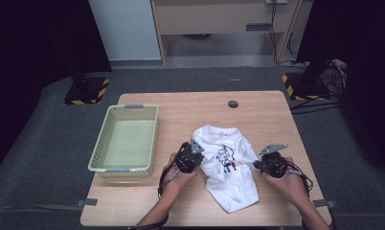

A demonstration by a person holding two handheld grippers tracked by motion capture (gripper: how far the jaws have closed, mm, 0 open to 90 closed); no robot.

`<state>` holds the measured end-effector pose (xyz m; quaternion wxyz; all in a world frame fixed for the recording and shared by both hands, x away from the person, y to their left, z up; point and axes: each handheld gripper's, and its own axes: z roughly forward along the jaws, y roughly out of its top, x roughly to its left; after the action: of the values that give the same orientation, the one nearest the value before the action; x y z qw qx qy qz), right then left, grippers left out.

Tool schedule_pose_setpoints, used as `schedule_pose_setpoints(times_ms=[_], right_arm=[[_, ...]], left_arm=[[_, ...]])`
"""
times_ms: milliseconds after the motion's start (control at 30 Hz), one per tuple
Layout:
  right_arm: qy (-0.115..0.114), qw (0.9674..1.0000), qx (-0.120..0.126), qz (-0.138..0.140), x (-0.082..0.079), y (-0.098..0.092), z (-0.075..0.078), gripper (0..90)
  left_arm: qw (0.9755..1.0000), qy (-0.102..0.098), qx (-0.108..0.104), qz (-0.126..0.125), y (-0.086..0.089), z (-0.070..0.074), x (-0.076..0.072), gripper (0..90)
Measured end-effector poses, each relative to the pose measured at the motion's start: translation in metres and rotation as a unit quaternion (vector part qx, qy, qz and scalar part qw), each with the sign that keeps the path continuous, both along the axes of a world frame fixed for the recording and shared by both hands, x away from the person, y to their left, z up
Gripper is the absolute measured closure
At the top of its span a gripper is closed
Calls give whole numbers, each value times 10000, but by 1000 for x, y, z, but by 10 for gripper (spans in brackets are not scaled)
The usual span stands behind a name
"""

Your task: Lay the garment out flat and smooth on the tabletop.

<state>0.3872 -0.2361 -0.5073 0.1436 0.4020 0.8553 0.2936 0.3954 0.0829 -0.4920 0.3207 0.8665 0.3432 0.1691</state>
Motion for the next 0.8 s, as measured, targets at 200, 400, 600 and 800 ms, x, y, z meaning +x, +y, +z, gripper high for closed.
schedule_pose_setpoints(times_ms=[200, 400, 600, 800], right_arm=[[63, 9995, 59, -311, 3, -18, 0, 878], [94, 9974, 151, -698, 7, -42, -3, 874], [-153, 9972, 251, -689, 5, -49, 2, 728], [-347, 9983, 345, -324, -2, -36, 15, 672]], left_arm=[[9998, 113, 110, 152, 10, -6, 5, 857], [9993, 216, 184, 254, 14, -12, 7, 853], [9992, 31, 110, 379, 11, -9, 5, 639], [9991, -89, -134, 385, 10, 2, 1, 499]])
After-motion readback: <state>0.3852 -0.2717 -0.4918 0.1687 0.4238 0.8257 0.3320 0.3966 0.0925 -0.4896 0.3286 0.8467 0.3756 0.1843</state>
